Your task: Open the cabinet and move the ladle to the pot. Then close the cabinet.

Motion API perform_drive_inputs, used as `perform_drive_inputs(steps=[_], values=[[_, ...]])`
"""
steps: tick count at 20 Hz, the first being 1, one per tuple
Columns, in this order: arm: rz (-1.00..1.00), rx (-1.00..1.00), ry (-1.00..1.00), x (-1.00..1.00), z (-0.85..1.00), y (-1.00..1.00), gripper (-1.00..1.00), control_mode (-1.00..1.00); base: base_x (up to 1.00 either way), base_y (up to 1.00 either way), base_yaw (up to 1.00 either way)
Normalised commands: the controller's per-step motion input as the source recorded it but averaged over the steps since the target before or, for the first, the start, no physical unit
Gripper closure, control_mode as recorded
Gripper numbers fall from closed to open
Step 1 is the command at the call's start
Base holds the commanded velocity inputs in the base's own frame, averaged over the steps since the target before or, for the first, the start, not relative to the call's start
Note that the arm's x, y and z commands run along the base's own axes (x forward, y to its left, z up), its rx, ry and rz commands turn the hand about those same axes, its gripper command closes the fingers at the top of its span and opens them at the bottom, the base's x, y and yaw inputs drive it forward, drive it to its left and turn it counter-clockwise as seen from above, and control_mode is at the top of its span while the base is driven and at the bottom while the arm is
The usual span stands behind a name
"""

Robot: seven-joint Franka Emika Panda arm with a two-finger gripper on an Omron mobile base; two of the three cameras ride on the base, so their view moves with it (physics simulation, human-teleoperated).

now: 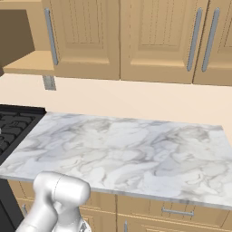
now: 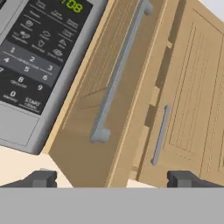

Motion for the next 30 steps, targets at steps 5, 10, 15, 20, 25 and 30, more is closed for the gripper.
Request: perform_drive_inputs(steps=[5,10,15,20,25,30], values=[[-0.17,-0.01,-0.03,0.56,-0.08,0.69,-1.00,-1.00,0.00,0.00,0.00],[-0.14,-0.01,0.00,0.58,-0.03,0.41,-1.00,-1.00,0.00,0.00,0.00],[-0.10,0.00,0.00,0.49,0.00,-0.06,-1.00,-1.00,0.00,0.00,0.00],[-0.06,0.00,0.00,0.50,0.00,-0.30,-1.00,-1.00,0.00,0.00,0.00],[-0.01,0.00,-0.01,0.37,0.03,-0.52,-1.00,-1.00,0.00,0.00,0.00],[0.00,0.00,0.00,0.33,0.11,-0.61,-1.00,-1.00,0.00,0.00,0.00]])
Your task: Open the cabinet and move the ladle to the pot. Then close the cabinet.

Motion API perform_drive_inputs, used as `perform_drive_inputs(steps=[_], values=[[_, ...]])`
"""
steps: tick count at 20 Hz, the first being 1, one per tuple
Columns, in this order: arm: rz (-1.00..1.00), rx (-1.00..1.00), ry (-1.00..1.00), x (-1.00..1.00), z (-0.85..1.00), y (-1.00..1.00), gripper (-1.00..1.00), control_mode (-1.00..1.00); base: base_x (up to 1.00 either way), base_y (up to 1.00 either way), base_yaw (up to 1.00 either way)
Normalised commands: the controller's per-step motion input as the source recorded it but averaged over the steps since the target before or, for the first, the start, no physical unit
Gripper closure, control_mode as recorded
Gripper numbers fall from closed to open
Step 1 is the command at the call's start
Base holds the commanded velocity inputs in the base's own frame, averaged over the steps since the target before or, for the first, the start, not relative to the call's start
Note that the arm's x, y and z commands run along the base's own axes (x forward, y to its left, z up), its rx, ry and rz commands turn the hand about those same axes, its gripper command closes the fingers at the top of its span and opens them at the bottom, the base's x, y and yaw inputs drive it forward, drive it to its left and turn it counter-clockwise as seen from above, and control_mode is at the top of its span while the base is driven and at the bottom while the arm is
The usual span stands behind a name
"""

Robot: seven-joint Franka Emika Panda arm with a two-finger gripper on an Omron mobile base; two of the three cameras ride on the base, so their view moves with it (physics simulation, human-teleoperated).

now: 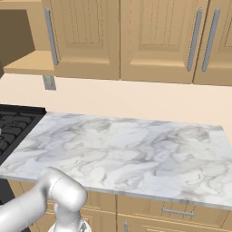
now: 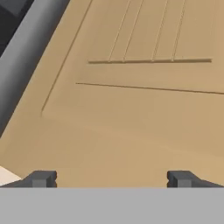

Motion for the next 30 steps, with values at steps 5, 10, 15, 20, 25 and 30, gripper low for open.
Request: perform_drive_inputs(steps=[5,10,15,20,25,30], values=[[0.01,0.00,0.00,0.50,0.17,-0.70,-1.00,-1.00,0.00,0.00,0.00],[0.14,0.01,-0.02,0.59,0.16,-0.68,-1.00,-1.00,0.00,0.00,0.00],[0.19,0.02,-0.02,0.68,0.09,-0.61,-1.00,-1.00,0.00,0.00,0.00],[0.19,0.01,-0.01,0.64,0.04,-0.53,-1.00,-1.00,0.00,0.00,0.00],[0.18,0.04,0.00,0.63,0.08,-0.45,-1.00,-1.00,0.00,0.00,0.00],[0.16,0.07,0.00,0.65,0.12,-0.37,-1.00,-1.00,0.00,0.00,0.00]])
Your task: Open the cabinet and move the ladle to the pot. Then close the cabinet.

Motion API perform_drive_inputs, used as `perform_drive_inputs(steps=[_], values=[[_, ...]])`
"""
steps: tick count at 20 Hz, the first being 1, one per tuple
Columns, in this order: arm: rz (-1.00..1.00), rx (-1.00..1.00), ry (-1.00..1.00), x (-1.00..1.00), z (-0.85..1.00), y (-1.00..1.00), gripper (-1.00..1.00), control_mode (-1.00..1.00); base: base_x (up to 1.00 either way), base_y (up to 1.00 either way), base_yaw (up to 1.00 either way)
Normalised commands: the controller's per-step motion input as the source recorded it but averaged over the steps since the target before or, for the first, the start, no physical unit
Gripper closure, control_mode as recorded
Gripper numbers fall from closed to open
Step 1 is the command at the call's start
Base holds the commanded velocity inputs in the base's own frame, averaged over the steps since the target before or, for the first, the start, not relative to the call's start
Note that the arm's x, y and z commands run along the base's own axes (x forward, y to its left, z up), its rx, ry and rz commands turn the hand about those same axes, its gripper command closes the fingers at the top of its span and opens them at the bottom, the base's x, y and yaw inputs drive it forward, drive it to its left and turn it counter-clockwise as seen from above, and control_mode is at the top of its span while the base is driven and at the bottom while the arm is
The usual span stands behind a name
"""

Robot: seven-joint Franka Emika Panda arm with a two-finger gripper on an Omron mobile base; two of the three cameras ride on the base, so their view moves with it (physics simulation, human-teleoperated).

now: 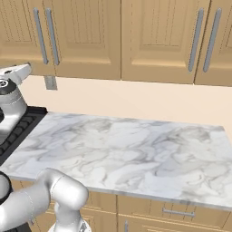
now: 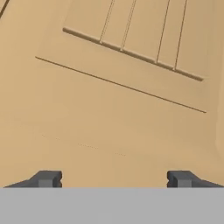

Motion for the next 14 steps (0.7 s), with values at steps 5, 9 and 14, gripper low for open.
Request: perform_drive_inputs(steps=[5,9,14], values=[[0.15,0.07,0.00,0.49,0.13,-0.35,-1.00,-1.00,0.00,0.00,0.00],[0.11,0.07,0.08,0.28,0.14,-0.23,-1.00,-1.00,0.00,0.00,0.00],[0.03,0.10,0.18,0.02,0.28,-0.08,-1.00,-1.00,0.00,0.00,0.00]])
